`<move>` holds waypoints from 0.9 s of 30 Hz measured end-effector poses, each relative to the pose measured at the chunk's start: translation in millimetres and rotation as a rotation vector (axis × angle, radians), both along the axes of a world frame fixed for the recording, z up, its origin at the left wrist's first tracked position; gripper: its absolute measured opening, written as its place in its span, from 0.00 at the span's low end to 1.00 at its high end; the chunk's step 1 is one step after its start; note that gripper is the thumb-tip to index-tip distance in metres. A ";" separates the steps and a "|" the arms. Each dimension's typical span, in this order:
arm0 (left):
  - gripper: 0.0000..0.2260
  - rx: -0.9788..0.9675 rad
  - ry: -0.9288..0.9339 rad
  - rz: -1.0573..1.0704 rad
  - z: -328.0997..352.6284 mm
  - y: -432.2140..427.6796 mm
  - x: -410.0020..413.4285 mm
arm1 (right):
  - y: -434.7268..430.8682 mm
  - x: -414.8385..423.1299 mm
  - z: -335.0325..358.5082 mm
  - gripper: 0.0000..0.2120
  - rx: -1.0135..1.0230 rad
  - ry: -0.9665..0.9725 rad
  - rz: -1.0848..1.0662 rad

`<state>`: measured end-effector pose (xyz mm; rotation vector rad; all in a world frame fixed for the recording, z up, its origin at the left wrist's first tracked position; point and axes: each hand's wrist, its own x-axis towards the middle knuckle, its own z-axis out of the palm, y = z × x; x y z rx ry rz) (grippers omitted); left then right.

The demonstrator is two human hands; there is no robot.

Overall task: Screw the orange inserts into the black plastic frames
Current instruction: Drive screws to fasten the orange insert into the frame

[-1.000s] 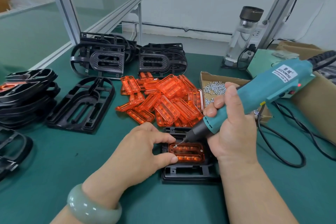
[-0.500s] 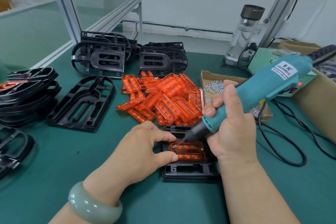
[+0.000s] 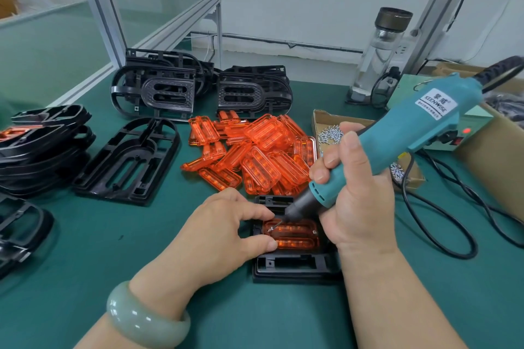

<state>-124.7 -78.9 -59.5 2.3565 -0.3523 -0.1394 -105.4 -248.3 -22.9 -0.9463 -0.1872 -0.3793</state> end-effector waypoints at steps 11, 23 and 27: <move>0.16 0.002 0.008 0.005 0.8 -0.6 -1.0 | 2.0 -2.1 2.6 0.04 -0.057 -0.035 0.033; 0.18 0.068 0.008 -0.007 5.5 -2.7 0.1 | 14.4 2.3 10.5 0.10 -0.230 -0.089 0.167; 0.12 0.069 0.024 -0.067 12.0 -3.3 0.4 | 20.7 5.7 16.4 0.13 -0.313 -0.091 0.269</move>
